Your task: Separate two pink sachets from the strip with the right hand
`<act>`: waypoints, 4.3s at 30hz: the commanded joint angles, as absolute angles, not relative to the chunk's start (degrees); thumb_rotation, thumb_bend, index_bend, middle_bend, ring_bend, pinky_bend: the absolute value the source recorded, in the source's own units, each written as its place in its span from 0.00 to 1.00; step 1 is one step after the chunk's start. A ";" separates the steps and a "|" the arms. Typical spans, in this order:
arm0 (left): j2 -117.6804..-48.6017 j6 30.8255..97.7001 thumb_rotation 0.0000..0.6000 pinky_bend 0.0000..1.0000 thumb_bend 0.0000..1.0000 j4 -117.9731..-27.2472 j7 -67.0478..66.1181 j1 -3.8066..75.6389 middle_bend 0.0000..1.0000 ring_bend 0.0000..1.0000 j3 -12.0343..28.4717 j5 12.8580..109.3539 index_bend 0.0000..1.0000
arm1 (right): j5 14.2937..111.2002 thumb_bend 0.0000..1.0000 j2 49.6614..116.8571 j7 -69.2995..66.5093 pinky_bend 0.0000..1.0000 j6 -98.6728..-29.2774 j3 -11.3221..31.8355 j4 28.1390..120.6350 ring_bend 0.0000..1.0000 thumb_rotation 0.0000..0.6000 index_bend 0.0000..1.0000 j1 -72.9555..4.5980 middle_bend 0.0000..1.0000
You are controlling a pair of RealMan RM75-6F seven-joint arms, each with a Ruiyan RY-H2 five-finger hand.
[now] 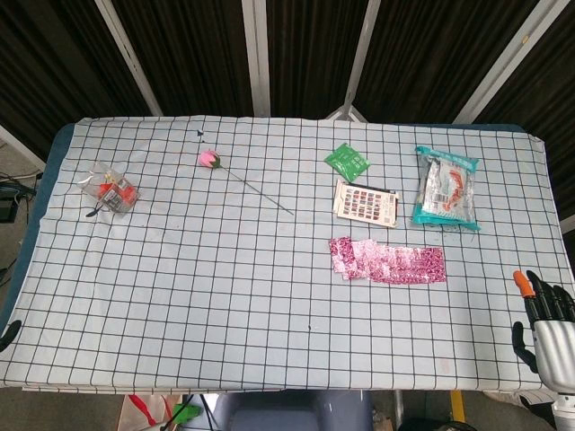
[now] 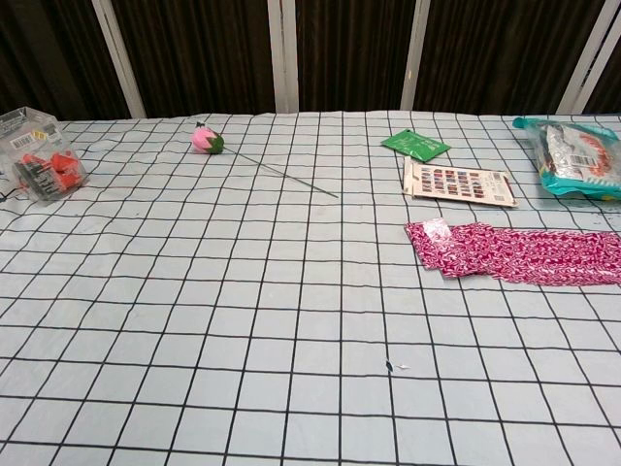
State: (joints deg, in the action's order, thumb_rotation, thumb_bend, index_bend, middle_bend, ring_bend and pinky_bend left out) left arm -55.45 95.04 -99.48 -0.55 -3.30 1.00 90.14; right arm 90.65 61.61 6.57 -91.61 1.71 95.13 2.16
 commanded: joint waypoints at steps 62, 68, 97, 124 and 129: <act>-55.82 93.37 1.00 0.12 0.38 -99.52 -1.30 -2.14 0.05 0.00 1.67 89.29 0.18 | 69.16 0.70 82.51 38.98 0.65 -57.95 9.25 97.56 0.77 1.00 0.10 -26.66 0.75; -55.78 93.39 1.00 0.12 0.38 -99.50 -1.13 -2.13 0.05 0.00 1.81 88.98 0.18 | 67.30 0.80 86.38 42.36 0.66 -59.57 9.15 95.79 0.79 1.00 0.12 -28.03 0.80; -55.80 93.24 1.00 0.12 0.38 -99.59 -1.40 -2.06 0.05 0.00 1.97 88.33 0.18 | 54.63 0.84 89.74 49.73 0.66 -59.11 7.37 93.59 0.80 1.00 0.13 -32.83 0.80; -55.48 93.23 1.00 0.12 0.38 -99.43 -0.43 -2.06 0.05 0.00 1.99 88.21 0.18 | 50.91 0.84 92.66 53.45 0.66 -61.46 5.00 95.02 0.80 1.00 0.13 -36.30 0.80; -55.31 93.50 1.00 0.12 0.38 -99.32 0.21 -2.19 0.05 0.00 1.99 88.29 0.18 | 50.41 0.84 93.73 54.56 0.66 -62.21 4.76 95.62 0.80 1.00 0.13 -37.10 0.80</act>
State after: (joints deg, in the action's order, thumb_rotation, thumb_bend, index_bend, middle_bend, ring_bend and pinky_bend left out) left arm -55.34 93.47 -99.34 0.15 -2.17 1.99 88.30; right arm 50.52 93.51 54.33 -62.05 4.83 95.50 -36.92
